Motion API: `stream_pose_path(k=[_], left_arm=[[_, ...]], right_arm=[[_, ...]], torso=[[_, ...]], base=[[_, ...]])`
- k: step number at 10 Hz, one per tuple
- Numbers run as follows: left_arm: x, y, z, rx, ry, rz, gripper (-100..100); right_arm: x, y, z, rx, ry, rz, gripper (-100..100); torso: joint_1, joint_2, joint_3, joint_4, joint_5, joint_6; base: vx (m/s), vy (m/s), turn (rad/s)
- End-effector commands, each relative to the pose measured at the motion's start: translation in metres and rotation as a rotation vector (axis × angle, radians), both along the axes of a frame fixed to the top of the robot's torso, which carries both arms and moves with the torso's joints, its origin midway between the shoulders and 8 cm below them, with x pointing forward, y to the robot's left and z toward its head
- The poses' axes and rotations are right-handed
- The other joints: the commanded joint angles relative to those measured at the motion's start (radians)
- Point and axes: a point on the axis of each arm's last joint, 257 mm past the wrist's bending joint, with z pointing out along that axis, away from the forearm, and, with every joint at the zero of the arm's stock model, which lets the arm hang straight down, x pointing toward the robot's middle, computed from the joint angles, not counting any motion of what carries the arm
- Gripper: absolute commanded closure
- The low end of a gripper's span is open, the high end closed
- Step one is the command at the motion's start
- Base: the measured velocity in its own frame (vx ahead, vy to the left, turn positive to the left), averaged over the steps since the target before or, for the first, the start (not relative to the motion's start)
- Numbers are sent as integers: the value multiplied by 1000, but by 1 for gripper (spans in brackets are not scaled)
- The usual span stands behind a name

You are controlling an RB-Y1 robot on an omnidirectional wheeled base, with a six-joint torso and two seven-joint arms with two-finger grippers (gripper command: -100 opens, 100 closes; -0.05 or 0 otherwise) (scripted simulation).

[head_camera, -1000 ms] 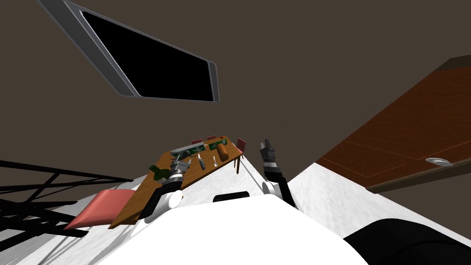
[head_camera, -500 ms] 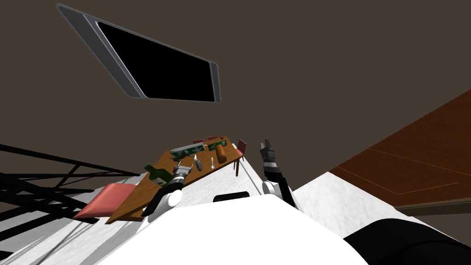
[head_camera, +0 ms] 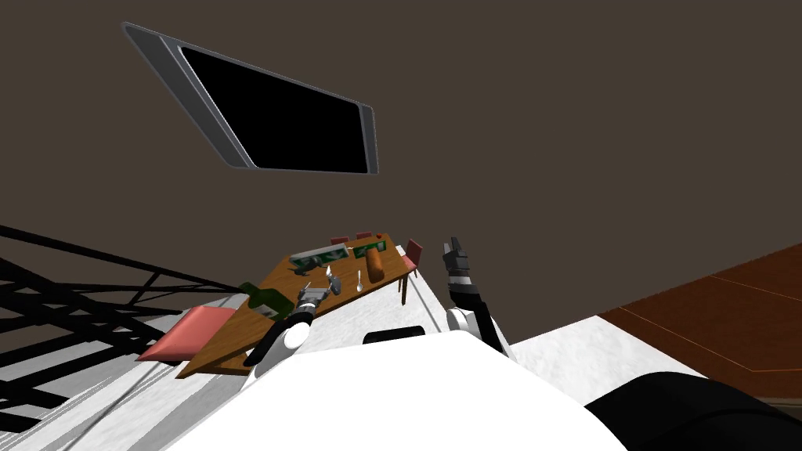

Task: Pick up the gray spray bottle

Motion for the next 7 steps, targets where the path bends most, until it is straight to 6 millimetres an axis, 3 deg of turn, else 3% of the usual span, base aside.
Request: stream_pose_path(k=[1,7], left_arm=[[-1,-2,-10,-42,6,9,-100],[-4,-9,-52,-341,23,87,-100]], right_arm=[[0,0,0,0,0,0,0],[0,0,0,0,0,0,0]], torso=[[0,0,0,0,0,0],[3,0,0,0,1,0]], base=[[57,-41,44],[78,-22,85]])
